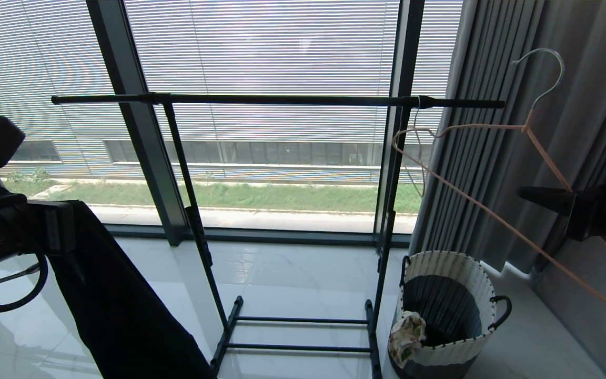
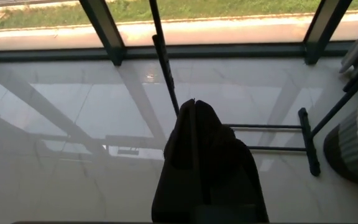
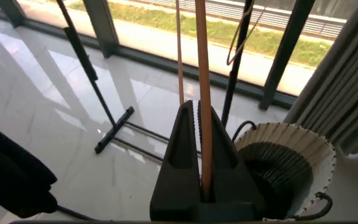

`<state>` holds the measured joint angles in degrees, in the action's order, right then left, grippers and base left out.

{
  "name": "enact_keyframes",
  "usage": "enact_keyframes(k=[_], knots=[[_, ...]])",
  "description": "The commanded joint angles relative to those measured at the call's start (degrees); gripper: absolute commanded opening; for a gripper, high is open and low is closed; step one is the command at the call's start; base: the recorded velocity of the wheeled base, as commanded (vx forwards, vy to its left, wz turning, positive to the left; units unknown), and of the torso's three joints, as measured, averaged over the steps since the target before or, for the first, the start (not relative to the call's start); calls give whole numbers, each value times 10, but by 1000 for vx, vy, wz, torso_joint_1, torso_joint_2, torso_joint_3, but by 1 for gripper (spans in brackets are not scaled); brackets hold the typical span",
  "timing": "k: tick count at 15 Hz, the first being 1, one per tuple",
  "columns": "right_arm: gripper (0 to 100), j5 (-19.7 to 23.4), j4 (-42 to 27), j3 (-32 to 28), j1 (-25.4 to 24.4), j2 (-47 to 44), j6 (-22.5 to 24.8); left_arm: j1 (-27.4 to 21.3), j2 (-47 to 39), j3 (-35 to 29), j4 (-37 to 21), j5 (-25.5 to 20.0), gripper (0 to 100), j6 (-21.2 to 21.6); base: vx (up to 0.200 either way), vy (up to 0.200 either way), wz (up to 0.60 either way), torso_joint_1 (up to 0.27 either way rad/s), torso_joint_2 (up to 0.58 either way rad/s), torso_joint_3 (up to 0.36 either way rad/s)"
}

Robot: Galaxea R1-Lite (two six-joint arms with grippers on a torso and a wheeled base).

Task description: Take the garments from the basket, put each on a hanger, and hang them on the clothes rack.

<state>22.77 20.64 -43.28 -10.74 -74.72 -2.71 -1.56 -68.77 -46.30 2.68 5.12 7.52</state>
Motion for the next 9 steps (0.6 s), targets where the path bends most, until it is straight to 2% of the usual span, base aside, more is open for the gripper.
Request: enact_keyframes(k=[1,4,6,9], knots=[[0,25,-23,1,-75,3,-3,-5,-35,-46,1,4,0,-22,0,0,0,0,0,0],[0,31,-39,15,-175,0,-15,-52,-84,-101,1,29,0,-89,0,0,0,0,0,0],[0,30,-37,29,-211,-1,-17,-93,-120,-125,1,67,0,-102,0,0,0,0,0,0],[0,30,-35,32,-251,4,-36,-151,-169,-164,4,71,0,-115,0,0,0,0,0,0]])
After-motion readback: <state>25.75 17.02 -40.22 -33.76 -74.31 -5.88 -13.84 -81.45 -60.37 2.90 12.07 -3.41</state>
